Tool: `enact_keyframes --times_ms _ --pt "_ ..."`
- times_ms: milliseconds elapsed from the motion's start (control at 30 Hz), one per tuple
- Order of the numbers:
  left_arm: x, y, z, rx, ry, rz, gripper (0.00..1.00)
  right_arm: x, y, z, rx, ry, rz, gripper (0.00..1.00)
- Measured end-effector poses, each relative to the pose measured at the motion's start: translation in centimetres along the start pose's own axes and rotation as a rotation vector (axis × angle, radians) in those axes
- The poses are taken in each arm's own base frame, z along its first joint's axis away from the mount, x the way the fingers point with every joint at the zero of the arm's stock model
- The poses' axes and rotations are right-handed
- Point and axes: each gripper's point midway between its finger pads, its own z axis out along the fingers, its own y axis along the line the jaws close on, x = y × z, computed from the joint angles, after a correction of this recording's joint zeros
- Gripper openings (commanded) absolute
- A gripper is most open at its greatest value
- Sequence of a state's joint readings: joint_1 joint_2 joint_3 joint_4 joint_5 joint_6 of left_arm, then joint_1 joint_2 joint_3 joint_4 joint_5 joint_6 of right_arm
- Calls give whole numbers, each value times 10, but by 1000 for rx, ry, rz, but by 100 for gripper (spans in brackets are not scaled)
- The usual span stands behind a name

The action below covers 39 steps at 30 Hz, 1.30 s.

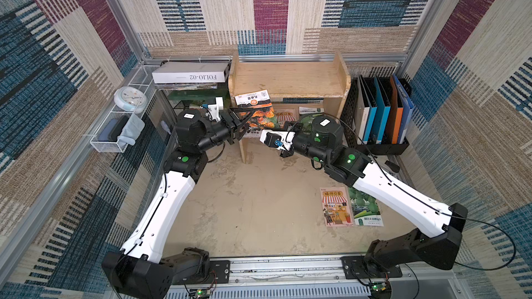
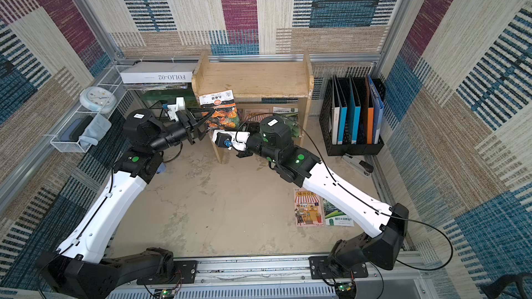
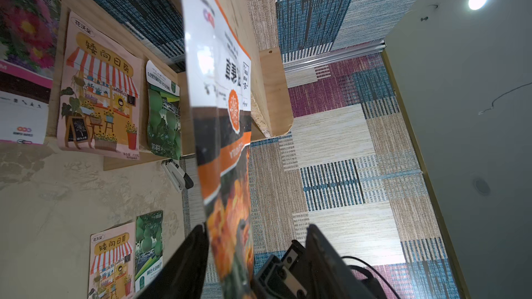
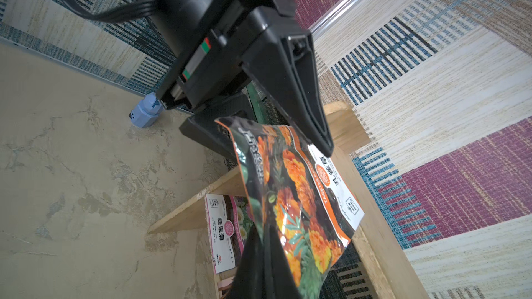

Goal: Take the seed bag off the shelf
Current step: Pick up the seed packet from the shelf.

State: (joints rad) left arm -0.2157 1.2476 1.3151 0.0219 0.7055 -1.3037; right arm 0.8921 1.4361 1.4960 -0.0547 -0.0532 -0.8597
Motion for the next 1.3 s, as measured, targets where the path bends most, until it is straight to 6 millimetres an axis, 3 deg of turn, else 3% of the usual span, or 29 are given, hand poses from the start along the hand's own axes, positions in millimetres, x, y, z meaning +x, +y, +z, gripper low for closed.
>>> enact_keyframes --times_ms 167,433,567,700,800,867,1033,1300 --pt "-2 5 3 -7 -2 -1 46 -1 8 0 -17 -4 6 0" --pt "-5 13 4 -29 -22 4 14 -3 13 0 -27 -9 7 0" --pt "-5 14 3 -36 -22 5 2 -3 14 0 -29 -5 7 0" --pt "-3 15 2 -42 -22 4 0 -4 15 -2 -31 -7 8 0" --pt "-2 13 0 -41 -21 11 0 -6 14 -4 -25 -6 13 29" --pt "-2 13 -1 -41 -24 21 0 -8 13 -8 -16 0 19 39" --pt "3 18 -8 -57 -35 35 0 -9 12 -28 20 33 41 49" --pt "29 33 -30 -99 -14 73 0 2 22 -102 60 80 196 52"
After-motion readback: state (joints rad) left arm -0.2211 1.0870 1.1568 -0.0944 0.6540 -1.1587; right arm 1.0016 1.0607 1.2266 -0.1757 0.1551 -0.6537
